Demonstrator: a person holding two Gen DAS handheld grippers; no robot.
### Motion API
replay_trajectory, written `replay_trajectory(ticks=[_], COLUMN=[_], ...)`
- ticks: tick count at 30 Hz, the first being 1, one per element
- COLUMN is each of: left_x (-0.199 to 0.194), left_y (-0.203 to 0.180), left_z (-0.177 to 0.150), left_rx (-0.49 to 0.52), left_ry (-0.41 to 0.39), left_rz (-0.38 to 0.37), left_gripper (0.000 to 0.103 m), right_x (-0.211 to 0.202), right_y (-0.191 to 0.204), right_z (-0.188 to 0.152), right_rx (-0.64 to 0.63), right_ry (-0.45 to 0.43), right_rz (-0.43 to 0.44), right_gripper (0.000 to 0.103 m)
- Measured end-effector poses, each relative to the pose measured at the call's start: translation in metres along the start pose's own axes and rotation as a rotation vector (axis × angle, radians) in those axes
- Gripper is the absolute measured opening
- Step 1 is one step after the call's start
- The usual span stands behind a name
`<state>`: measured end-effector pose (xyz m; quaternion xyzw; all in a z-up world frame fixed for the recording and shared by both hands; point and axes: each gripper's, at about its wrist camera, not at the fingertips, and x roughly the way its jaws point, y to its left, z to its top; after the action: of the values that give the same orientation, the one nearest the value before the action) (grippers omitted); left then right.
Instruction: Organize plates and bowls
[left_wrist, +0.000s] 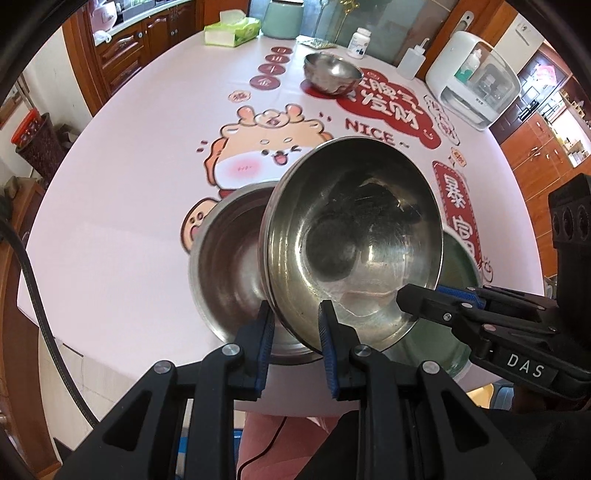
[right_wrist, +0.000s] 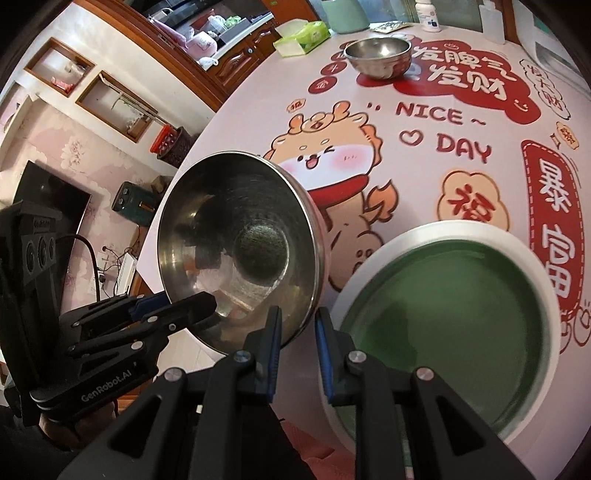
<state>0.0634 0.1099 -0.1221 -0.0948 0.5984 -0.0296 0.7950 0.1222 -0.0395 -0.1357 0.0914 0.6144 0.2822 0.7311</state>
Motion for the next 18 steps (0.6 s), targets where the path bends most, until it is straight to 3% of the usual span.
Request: replay_trajectory(ticks=[18], left_x=[0.016], left_y=[0.033], left_z=[0.014], left_rx=[0.114], left_ry=[0.078], left_rz=[-0.018], left_gripper=[0.029], right_x=[0.027], right_y=[0.018], right_z=[0.001], right_rx=[0.123], right_ry=[-0.01], right_rz=[-0.06], right_gripper=[0.024])
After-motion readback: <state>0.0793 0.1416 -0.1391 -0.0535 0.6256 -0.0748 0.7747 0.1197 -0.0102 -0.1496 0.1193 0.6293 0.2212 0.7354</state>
